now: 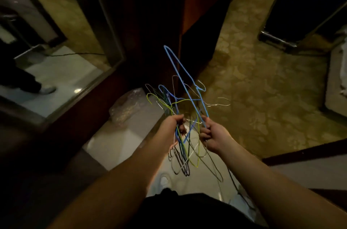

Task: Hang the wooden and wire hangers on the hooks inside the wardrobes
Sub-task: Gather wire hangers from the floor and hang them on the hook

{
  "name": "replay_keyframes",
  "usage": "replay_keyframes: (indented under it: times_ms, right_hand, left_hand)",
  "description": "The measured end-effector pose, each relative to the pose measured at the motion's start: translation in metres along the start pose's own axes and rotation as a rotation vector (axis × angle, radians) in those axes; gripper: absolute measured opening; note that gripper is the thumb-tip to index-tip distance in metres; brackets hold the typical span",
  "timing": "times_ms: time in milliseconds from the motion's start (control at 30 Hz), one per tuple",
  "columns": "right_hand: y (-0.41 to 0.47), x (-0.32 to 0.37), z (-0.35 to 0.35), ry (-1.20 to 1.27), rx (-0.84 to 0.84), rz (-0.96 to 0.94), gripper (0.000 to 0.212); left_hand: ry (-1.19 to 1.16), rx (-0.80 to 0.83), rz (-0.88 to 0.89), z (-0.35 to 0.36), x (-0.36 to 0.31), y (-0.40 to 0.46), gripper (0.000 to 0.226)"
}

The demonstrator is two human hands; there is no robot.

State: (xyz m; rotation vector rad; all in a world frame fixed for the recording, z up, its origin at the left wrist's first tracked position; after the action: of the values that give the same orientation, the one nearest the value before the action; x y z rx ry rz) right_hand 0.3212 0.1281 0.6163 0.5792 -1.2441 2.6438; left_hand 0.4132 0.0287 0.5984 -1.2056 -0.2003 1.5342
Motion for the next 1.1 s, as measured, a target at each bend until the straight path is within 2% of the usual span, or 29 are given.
replay_keyframes:
  times_ms: [167, 267, 333, 533, 633, 867, 1100]
  right_hand:
    - [-0.029, -0.044, -0.02, -0.496, 0.028, 0.059, 0.026]
    - [-0.054, -0.07, -0.034, -0.703, 0.081, 0.093, 0.024]
    - [-0.066, -0.089, -0.041, -0.732, 0.136, 0.104, 0.027]
    - [-0.084, -0.126, -0.054, -0.721, 0.161, 0.134, 0.025]
    - [-0.092, -0.139, -0.051, -0.901, 0.221, 0.111, 0.021]
    - [-0.106, -0.184, -0.04, -1.131, 0.358, 0.102, 0.022]
    - [-0.131, -0.282, -0.041, -1.272, 0.408, 0.173, 0.024]
  left_hand:
    - [-0.019, -0.09, 0.065, -0.029, 0.041, -0.052, 0.025]
    - [-0.06, -0.135, 0.102, -0.038, 0.074, -0.087, 0.022]
    - [-0.093, -0.158, 0.121, -0.044, 0.096, -0.111, 0.024]
    - [-0.224, -0.278, 0.192, -0.081, 0.135, -0.174, 0.021]
    - [-0.269, -0.305, 0.191, -0.1, 0.151, -0.201, 0.022]
    - [-0.24, -0.429, 0.224, -0.16, 0.194, -0.279, 0.028]
    - [-0.451, -0.593, 0.267, -0.242, 0.274, -0.378, 0.033]
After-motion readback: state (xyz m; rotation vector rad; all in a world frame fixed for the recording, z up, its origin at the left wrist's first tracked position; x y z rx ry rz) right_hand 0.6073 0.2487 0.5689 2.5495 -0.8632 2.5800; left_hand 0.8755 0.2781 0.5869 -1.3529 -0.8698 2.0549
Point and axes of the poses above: each hand's wrist, its own y-axis towards the middle knuckle, its own z-axis out of the palm, x = y × z, the point moved 7 cm from there along y, towards the middle knuckle, and after that the axes turned 10 degrees about x, right-handed, at the moved point
